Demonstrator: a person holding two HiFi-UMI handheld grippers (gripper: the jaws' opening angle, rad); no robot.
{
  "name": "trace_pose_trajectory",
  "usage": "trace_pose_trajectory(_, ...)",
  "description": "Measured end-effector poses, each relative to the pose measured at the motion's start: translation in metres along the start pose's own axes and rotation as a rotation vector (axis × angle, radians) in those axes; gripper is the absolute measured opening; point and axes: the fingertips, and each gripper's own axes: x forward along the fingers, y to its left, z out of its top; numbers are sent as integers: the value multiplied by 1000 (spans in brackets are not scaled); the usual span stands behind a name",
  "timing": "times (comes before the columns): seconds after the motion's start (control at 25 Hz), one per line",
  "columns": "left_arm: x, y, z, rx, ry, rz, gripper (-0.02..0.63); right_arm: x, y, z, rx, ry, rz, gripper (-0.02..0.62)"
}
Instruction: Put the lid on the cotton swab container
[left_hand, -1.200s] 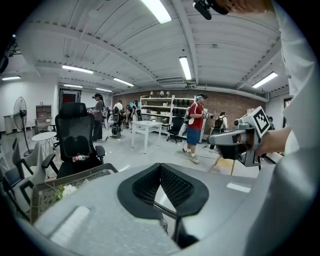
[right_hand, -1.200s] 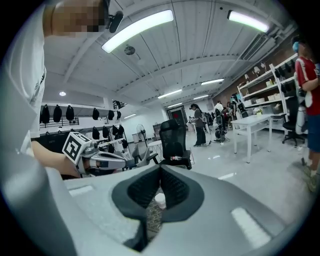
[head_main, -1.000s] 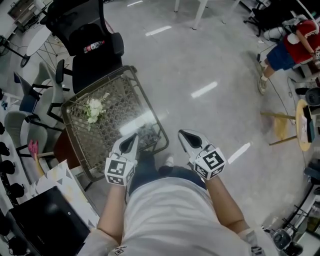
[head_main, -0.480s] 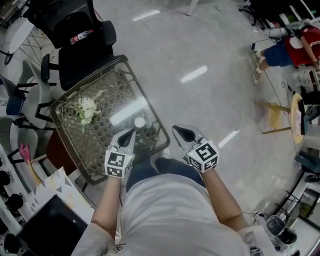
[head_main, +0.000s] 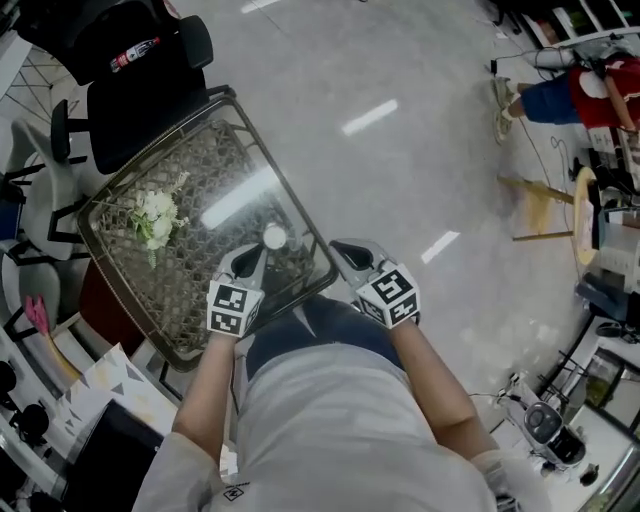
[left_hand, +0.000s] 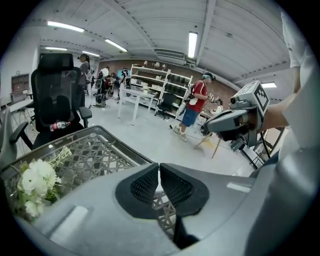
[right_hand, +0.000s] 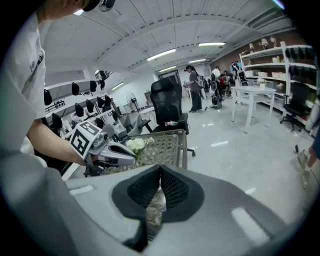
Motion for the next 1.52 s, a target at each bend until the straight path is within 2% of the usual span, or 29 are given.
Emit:
trace_pose_trajectory(0.2,18,14,-22,24,67,-37,11,24,-5,-16,19,63,-8,3)
trace_pose_trajectory(0.68,40,28,-40,25,99,-117,9,73,-4,-48,7,223,-2,3)
trace_pose_trajectory(0.92,36,33,-52,11,108,-119,9,84,4,-55,-4,259,8,3)
trace_pose_trajectory(1.28,20,49,-63,-38,90,-77,9,95,10,-44,-34,256,6,3)
trace_pose_trajectory(1.52,11,57,-71,-57,88,-55,9,102,25,-38,-74,264,40,3)
